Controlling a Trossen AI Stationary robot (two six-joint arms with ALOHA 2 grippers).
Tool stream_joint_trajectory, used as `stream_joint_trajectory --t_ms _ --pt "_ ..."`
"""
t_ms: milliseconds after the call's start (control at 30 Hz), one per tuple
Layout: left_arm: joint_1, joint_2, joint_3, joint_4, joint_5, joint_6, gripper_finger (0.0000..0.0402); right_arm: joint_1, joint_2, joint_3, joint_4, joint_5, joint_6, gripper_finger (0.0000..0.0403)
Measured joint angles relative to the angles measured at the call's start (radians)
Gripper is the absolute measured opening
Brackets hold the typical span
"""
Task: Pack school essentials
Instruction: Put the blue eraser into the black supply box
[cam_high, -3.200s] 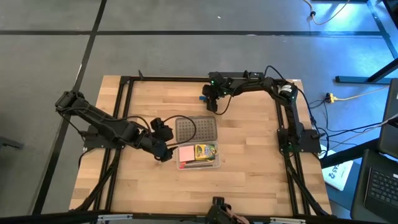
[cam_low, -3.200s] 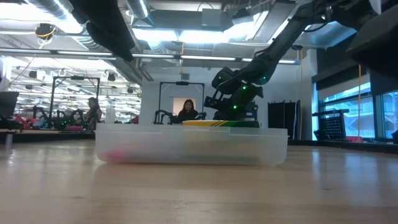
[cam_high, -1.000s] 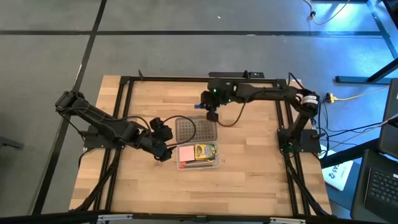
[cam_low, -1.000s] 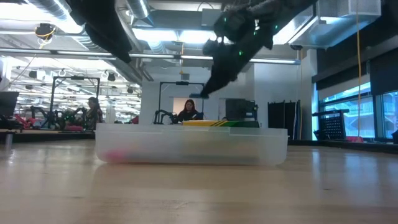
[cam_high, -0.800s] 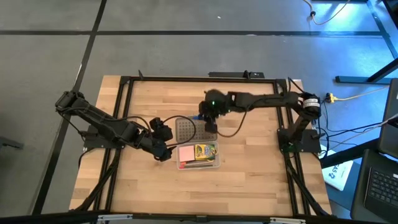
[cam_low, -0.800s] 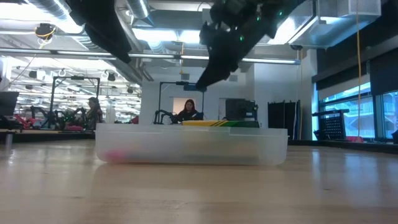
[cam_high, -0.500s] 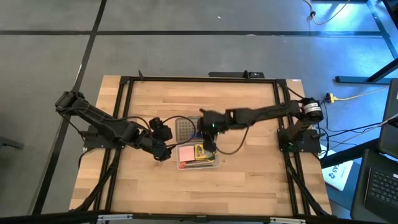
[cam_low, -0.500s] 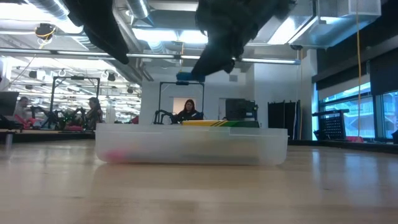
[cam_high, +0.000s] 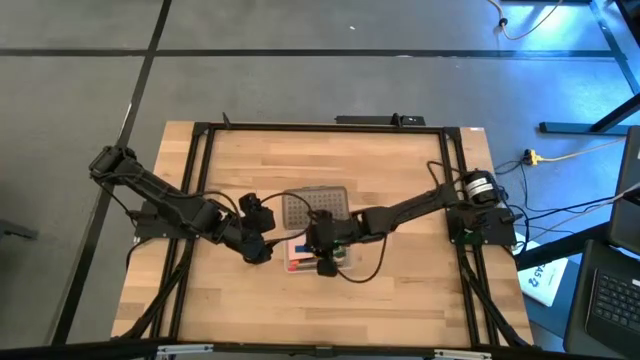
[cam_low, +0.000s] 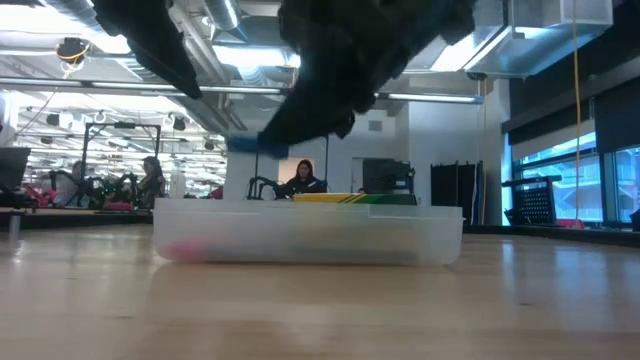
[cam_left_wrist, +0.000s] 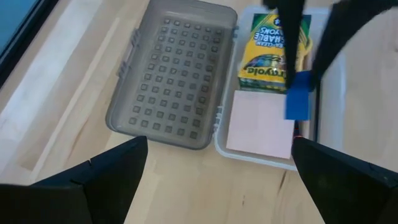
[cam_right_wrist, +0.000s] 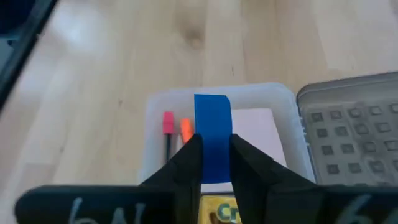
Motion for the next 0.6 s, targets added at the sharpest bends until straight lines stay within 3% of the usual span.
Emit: stream_joint_trajectory --t_ms 233,600 --pt "-0.025 0.0 0.0 -0.001 0.0 -0.022 0.0394 -0.008 0.082 -0.001 0.097 0.0 -0.029 0.0071" --pt "-0.029 0.0 0.0 0.003 0.0 -0.025 0.0394 -0.054 0.153 0.0 0.104 0.009 0.006 0.0071"
